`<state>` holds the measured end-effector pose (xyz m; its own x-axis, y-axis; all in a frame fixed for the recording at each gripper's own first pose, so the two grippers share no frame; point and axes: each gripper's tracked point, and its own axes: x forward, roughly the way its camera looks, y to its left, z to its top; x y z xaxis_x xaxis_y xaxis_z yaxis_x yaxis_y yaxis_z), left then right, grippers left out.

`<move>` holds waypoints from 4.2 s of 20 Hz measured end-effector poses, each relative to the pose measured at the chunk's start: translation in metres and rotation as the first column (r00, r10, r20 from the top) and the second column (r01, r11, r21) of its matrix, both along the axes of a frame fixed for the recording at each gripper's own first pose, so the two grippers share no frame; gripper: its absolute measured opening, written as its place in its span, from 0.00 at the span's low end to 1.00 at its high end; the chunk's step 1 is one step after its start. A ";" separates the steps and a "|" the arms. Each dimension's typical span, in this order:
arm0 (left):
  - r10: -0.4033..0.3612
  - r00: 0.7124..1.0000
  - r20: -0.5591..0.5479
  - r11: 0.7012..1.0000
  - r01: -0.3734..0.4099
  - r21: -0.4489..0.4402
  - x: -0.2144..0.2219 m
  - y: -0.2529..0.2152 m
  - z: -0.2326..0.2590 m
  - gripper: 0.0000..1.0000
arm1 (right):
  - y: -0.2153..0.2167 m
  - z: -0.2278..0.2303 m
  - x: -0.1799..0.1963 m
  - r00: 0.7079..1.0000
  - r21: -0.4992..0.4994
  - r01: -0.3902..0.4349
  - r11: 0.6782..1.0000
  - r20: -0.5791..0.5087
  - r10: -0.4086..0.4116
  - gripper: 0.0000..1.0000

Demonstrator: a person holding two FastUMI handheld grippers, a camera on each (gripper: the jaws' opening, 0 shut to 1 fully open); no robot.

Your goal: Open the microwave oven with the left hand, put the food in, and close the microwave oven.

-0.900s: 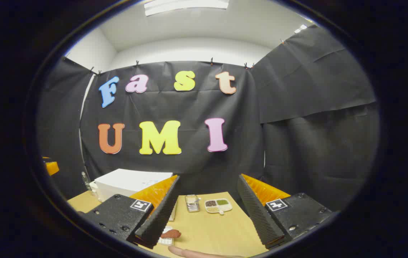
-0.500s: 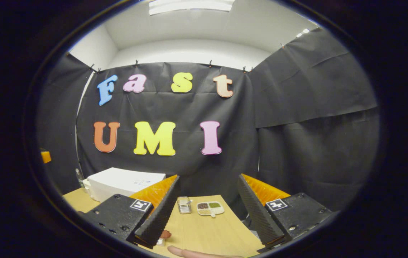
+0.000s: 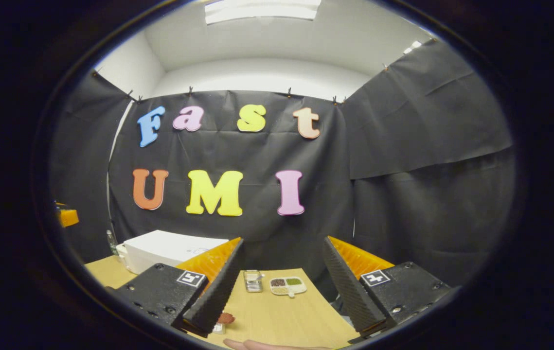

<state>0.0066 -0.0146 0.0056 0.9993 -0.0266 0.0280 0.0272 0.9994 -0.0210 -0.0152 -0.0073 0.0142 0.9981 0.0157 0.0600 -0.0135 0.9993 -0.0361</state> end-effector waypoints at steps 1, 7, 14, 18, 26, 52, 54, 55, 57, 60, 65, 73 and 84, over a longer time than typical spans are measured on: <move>-0.002 1.000 0.004 1.000 0.002 -0.009 0.005 -0.002 -0.001 0.93 | 0.000 0.000 -0.001 1.000 0.000 -0.004 1.000 0.000 0.004 1.00; -0.067 0.998 0.012 0.995 0.067 -0.079 0.041 -0.032 -0.022 0.93 | -0.002 0.002 -0.004 1.000 0.001 -0.018 1.000 0.010 0.018 0.92; -0.102 0.993 -0.063 0.995 0.101 -0.027 0.102 -0.077 -0.089 0.93 | -0.017 -0.005 -0.010 0.999 0.002 -0.034 0.999 -0.001 0.034 1.00; -0.119 0.984 -0.130 0.993 0.116 -0.025 0.137 -0.105 -0.140 0.93 | -0.021 -0.013 -0.013 0.999 -0.005 -0.040 0.999 -0.011 0.040 0.92; -0.172 0.967 -0.187 0.985 0.166 -0.049 0.190 -0.153 -0.224 0.93 | -0.027 -0.018 -0.013 0.999 -0.012 -0.043 0.999 0.022 0.043 1.00; -0.053 0.972 -0.228 0.999 0.053 -0.007 0.265 -0.171 -0.271 0.11 | -0.066 -0.070 -0.012 0.994 0.019 -0.110 0.994 -0.021 0.111 1.00; -0.065 0.971 -0.231 0.998 0.066 -0.005 0.262 -0.171 -0.271 0.11 | -0.064 -0.075 -0.014 0.992 0.011 -0.122 0.993 -0.036 0.122 1.00; -0.061 0.972 -0.227 0.998 0.059 -0.015 0.254 -0.169 -0.268 0.11 | -0.064 -0.078 -0.017 0.991 0.008 -0.127 0.992 -0.043 0.128 1.00; -0.068 0.973 -0.220 0.998 0.068 -0.006 0.246 -0.168 -0.269 0.10 | -0.061 -0.077 -0.018 0.990 0.006 -0.130 0.992 -0.045 0.130 0.92; -0.112 0.971 -0.212 0.994 0.106 -0.040 0.226 -0.164 -0.268 0.10 | -0.054 -0.082 -0.022 0.988 0.016 -0.138 0.990 -0.067 0.138 0.92; -0.187 0.957 -0.220 0.982 0.182 -0.043 0.184 -0.150 -0.267 0.12 | -0.037 -0.087 -0.027 0.986 -0.010 -0.152 0.988 -0.074 0.150 1.00; -0.244 0.948 -0.206 0.970 0.239 -0.051 0.103 -0.099 -0.265 0.12 | 0.010 -0.105 -0.026 0.970 -0.032 -0.215 0.976 -0.126 0.209 1.00; -0.086 0.981 -0.171 0.996 0.081 -0.036 0.005 0.056 -0.257 0.63 | 0.093 -0.136 -0.029 0.924 0.011 -0.353 0.936 -0.152 0.350 1.00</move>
<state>0.0113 0.0411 -0.2515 0.9835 -0.1118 -0.1424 0.1040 0.9927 -0.0611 -0.0439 0.0857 -0.1216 0.9257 0.3668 -0.0927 -0.3703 0.9286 -0.0228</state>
